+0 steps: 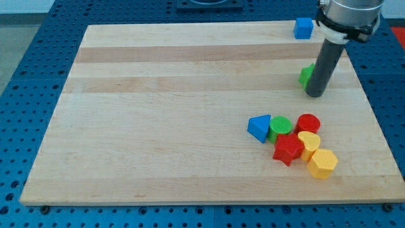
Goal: Push the green star to the blue cube
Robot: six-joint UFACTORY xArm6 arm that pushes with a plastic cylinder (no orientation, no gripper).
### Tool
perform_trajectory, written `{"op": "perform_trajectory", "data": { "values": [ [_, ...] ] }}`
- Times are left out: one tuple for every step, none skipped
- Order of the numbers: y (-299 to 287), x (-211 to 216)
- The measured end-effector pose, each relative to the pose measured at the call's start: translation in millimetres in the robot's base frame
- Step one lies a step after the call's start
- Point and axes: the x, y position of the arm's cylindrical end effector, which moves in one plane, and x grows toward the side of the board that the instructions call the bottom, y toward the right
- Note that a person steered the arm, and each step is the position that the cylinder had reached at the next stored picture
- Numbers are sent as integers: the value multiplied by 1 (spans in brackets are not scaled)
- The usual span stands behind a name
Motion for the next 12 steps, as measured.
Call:
{"op": "perform_trajectory", "data": {
  "values": [
    [0,-17],
    [0,-36],
    [0,-54],
    [0,-69],
    [0,-81],
    [0,-91],
    [0,-97],
    [0,-99],
    [0,-102],
    [0,-104],
    [3,-104],
    [-3,-94]
  ]
}}
